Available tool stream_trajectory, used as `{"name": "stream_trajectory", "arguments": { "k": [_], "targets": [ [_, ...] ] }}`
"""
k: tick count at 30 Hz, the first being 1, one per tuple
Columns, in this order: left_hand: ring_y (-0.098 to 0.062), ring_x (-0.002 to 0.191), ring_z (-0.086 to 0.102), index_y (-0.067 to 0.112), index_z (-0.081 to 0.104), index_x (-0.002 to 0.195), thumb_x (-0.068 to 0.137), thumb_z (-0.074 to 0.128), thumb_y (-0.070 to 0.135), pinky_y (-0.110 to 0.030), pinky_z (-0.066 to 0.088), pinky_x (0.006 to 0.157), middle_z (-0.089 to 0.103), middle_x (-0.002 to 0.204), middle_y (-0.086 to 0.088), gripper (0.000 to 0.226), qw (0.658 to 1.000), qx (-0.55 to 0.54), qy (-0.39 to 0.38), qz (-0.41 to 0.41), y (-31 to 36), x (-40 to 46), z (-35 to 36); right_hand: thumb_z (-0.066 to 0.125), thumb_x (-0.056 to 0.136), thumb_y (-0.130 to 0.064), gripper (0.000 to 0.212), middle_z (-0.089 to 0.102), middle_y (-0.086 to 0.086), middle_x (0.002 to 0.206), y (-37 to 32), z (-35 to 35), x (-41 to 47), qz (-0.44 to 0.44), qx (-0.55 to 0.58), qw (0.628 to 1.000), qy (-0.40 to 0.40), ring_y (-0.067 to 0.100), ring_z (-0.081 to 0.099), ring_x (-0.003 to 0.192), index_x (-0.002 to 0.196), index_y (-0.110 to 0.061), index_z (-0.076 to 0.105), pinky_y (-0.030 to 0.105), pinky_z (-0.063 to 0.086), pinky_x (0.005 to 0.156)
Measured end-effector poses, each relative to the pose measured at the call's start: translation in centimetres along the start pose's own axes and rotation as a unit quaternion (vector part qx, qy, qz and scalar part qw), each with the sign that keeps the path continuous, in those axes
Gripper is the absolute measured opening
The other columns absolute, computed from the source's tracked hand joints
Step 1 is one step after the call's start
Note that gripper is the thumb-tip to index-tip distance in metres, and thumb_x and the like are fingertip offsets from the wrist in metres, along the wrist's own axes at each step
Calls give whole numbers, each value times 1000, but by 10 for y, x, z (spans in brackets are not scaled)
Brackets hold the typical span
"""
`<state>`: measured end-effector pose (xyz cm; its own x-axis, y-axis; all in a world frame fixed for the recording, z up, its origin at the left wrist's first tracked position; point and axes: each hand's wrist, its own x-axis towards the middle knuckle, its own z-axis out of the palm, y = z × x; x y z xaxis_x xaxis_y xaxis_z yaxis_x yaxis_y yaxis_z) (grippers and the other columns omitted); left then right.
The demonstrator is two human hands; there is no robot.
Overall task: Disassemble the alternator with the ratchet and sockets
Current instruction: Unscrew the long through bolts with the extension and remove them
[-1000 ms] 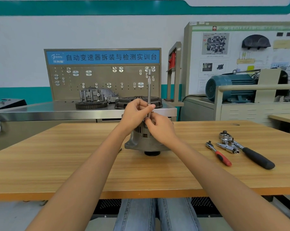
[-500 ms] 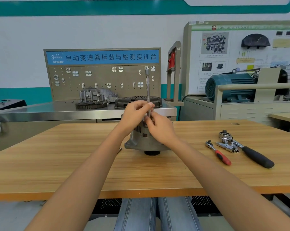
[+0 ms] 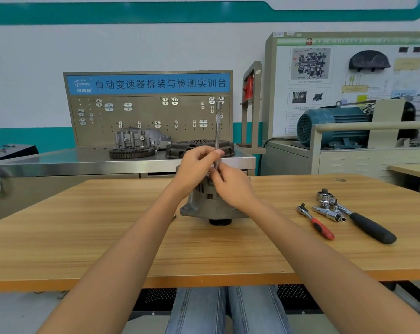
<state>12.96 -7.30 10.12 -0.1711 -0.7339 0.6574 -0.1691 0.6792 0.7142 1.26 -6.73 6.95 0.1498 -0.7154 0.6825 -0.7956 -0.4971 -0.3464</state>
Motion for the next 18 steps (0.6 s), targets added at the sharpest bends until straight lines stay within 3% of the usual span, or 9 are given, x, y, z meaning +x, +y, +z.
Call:
{"name": "stream_trajectory", "arguments": {
  "k": [4,7,11,15,18],
  "targets": [
    [7,57,55,11,64,81,91,64,18,-8,44,56,61,62,12,12,1000,-10,14,-5,0,-1,-1,33,101,-34,31,55,-5,67,0,-1,0,13,22,1000,-3,8,51,60,94,-16,57,27,33,51],
    [7,49,53,14,57,77,87,70,19,-8,42,50,57,51,15,17,999,-15,33,-18,0,0,1,38,98,-41,29,55,-6,66,0,1,-1,32,51,998,10,10,52,61,93,-18,55,27,36,52],
    [8,49,50,18,52,72,82,75,24,-9,40,50,52,61,10,26,998,13,57,-22,1,2,3,54,89,-44,26,53,-8,69,-2,3,-1,58,109,991,54,7,50,63,99,-19,55,31,46,59],
    [-6,61,52,19,51,73,83,74,26,-25,48,60,53,66,4,26,998,10,54,-30,1,0,3,58,89,-37,25,61,2,76,-5,0,0,67,159,984,52,18,57,71,97,-14,62,41,51,69],
    [0,62,55,18,61,80,91,64,25,-16,45,59,59,72,4,13,999,8,31,-14,5,-3,2,56,92,-35,25,64,6,73,-6,-4,-2,60,157,985,28,22,59,71,85,-13,64,44,49,69]
  ]
}}
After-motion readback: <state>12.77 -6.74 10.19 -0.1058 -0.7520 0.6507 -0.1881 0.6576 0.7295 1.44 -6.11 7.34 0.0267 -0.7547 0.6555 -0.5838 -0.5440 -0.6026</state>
